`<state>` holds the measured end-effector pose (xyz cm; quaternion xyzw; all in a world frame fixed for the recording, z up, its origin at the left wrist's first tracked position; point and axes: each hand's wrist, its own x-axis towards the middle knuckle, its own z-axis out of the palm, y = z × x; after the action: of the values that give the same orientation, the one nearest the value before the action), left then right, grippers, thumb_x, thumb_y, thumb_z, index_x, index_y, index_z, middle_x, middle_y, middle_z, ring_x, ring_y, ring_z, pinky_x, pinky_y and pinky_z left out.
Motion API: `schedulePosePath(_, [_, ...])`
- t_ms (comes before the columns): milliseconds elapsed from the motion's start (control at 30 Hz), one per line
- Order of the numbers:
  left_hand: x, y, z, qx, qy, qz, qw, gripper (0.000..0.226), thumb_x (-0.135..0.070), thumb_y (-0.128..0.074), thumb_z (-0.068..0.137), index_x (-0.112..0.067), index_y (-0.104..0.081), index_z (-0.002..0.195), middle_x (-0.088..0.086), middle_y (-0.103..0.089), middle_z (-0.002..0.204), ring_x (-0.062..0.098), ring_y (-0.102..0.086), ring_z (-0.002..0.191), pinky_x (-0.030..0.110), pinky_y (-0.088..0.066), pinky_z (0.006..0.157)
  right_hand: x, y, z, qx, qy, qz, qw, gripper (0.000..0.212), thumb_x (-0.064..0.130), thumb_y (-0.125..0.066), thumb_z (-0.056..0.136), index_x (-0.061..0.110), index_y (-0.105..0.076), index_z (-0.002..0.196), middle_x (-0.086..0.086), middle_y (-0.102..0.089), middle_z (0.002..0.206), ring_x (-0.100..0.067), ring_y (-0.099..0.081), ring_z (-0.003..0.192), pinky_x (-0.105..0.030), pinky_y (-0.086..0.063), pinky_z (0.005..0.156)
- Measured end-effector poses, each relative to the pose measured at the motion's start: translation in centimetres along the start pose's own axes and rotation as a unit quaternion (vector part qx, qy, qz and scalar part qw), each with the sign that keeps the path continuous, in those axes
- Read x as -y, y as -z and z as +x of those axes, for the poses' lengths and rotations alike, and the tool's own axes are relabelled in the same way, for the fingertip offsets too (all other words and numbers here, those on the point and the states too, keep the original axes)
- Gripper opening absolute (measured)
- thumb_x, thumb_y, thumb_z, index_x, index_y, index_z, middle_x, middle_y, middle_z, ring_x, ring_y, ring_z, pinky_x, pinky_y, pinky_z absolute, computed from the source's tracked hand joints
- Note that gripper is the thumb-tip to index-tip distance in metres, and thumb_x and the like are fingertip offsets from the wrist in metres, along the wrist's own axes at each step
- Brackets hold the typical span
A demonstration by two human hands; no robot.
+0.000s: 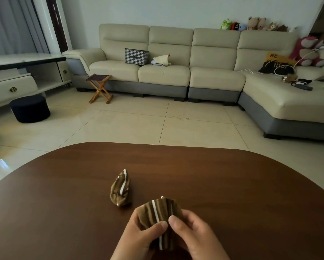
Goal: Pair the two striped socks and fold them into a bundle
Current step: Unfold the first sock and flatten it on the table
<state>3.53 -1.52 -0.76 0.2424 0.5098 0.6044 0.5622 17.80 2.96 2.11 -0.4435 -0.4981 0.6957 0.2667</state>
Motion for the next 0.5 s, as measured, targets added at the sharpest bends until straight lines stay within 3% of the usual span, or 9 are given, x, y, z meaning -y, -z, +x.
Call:
schedulePosePath(133, [0.0,-0.4,-0.5,-0.011,-0.02,0.07,0.997,0.057,-0.008,-0.088,0.053,-0.01,-0.062,0.104,0.008,-0.078,0.079,0.018,-0.074,0.076,0.027,-0.052,0.066,-0.5,0.0,0.2,-0.033,-0.007,-0.008,0.999,0.017,0.011,-0.072,0.076,0.013,-0.069,0.093,-0.013,-0.076,0.096,-0.026,-0.069,0.097,-0.05,-0.044,0.102])
schedulePosePath(233, [0.1,-0.4,-0.5,-0.013,-0.013,0.077,0.997,0.037,0.002,-0.075,0.071,-0.016,-0.062,0.1,0.001,-0.079,0.078,0.012,-0.074,0.074,0.019,-0.054,0.058,-0.6,0.3,0.2,-0.049,-0.011,0.008,0.999,0.015,0.007,-0.07,0.076,0.011,-0.069,0.091,-0.016,-0.076,0.092,-0.031,-0.069,0.096,-0.051,-0.046,0.101])
schedulePosePath(400, [0.6,0.3,-0.5,-0.046,0.002,0.052,0.998,0.023,0.003,-0.065,0.08,-0.015,-0.065,0.094,0.001,-0.078,0.068,0.019,-0.072,0.069,0.033,-0.05,0.066,-0.6,1.3,0.1,-0.077,-0.006,0.026,0.997,0.02,0.008,-0.07,0.077,0.008,-0.067,0.096,-0.018,-0.074,0.096,-0.034,-0.067,0.098,-0.053,-0.045,0.1])
schedulePosePath(500, [1.0,0.5,-0.5,-0.058,0.0,0.065,0.996,0.025,0.004,-0.065,0.08,-0.018,-0.066,0.093,-0.001,-0.073,0.058,0.014,-0.069,0.055,0.031,-0.048,0.055,-1.0,1.6,0.0,-0.078,-0.005,0.021,0.997,0.018,0.014,-0.071,0.076,0.012,-0.068,0.094,-0.013,-0.076,0.094,-0.029,-0.069,0.096,-0.051,-0.047,0.099])
